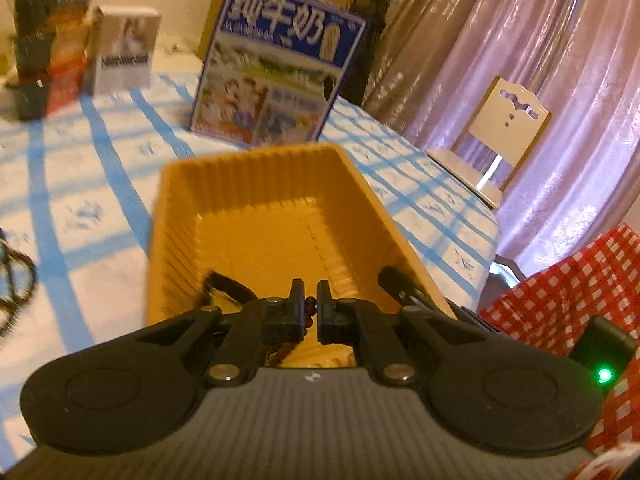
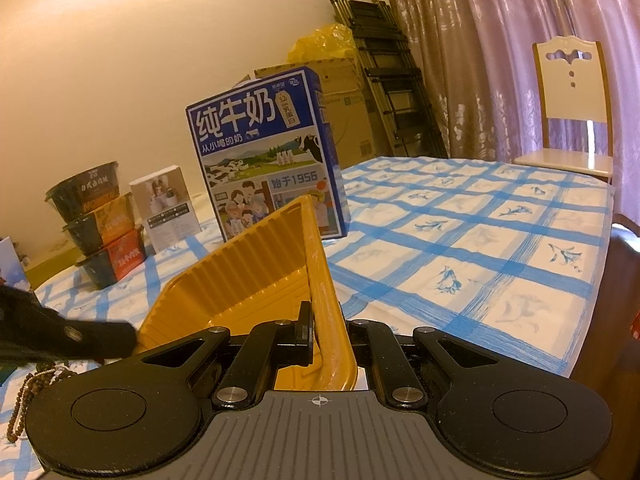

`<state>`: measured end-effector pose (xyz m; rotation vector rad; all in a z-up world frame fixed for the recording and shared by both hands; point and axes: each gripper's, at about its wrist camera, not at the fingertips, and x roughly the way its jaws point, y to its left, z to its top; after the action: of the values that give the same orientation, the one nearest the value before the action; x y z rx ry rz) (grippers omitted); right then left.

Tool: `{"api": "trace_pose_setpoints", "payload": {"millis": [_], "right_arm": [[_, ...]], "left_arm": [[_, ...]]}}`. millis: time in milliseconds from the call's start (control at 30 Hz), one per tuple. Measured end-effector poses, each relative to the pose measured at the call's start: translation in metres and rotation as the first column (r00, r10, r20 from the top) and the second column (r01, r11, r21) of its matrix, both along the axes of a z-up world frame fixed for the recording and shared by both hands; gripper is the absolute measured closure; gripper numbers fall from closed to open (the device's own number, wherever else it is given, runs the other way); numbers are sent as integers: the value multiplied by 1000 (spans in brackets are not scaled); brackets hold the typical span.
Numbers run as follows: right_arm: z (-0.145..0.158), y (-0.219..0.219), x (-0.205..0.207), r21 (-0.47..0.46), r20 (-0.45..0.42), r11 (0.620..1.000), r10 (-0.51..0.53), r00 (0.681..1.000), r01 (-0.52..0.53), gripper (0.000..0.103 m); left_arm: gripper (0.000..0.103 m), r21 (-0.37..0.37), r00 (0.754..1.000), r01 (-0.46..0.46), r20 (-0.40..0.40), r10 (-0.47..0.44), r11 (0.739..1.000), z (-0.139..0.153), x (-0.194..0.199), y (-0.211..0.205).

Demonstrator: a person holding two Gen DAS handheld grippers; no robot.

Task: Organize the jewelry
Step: 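Carry the bead strand into the orange tray and open the left tool, then grasp another brown bead strand from the pile with the left tool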

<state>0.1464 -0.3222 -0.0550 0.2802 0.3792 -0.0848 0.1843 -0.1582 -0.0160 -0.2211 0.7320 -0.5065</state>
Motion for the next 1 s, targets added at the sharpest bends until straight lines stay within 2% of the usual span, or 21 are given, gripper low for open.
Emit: {"api": "trace_pose_setpoints", "payload": {"millis": [200,333,467,667,800,1000], "right_arm": [[-1,-1,0,3,0,1000,1,1000,-1,96],[-2,-1,-1,4,-1,1000,1,1000,-1,96],[-2,-1,0,2,-2,1000,1,1000,-1,96],[-2,-1,0,1,-1,1000,1,1000,-1,96],[-2,-1,0,1,-2,1000,1,1000,-1,96],[-2,-2,0,-5,-1,1000,0,1000,0,96]], "left_arm": [[99,-13,999,20,-48,-20,1000,-15,9,-12],[92,-12,999,6,-51,-6,1000,-16,9,-9],[85,-2,1000,-18,-21,18,1000,-10,4,2],[76,88,993,-107,57,102,990,-2,-12,35],[76,148,982,-179,81,168,973,-4,-24,68],[76,228,965,-262,76,252,938,-17,-40,110]]}}
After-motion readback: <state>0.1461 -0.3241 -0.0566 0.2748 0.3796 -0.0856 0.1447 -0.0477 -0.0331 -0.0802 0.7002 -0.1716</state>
